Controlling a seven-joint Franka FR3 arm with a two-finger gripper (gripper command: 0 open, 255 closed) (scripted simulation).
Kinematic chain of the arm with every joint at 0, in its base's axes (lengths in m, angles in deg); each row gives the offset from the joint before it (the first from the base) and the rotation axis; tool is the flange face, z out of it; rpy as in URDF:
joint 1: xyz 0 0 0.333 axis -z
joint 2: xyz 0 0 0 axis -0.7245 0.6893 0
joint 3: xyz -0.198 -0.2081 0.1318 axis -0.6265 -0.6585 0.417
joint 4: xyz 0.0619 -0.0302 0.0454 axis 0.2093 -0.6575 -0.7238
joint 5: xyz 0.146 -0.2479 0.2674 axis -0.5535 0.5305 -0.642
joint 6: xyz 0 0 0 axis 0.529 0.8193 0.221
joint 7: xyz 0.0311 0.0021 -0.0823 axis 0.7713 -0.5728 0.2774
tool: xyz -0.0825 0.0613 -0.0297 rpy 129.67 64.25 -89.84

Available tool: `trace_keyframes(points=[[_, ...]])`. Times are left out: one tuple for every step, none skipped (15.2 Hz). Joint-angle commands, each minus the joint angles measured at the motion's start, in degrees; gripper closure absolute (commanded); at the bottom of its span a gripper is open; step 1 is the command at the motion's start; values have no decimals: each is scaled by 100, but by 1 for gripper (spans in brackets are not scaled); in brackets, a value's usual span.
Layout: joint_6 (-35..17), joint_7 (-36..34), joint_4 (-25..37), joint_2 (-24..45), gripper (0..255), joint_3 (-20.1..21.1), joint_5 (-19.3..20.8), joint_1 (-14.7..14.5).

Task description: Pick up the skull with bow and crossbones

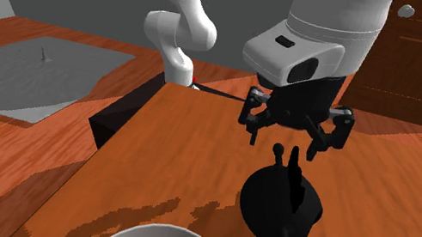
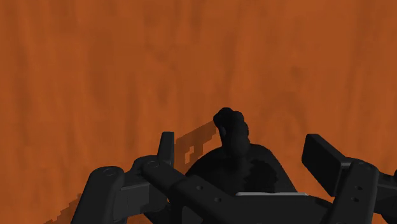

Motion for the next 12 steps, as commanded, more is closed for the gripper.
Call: trace_keyframes(points=[[-159,-9,-111,54,0,3,26,-10],[-233,-10,-168,73,0,3,36,-13],[-349,-13,-255,107,0,4,53,-18],[-349,-13,-256,106,0,3,52,-18],[-349,-13,-256,107,0,3,53,-18],[-357,-17,-263,108,255,5,53,-20],[-356,-18,-260,109,255,5,54,-21],[-358,-17,-266,105,255,6,51,-21],[-357,-17,-266,104,255,6,51,-21],[-358,-17,-266,104,255,6,51,-21],[-358,-18,-266,105,255,6,51,-21],[-358,-18,-265,105,255,6,51,-21]])
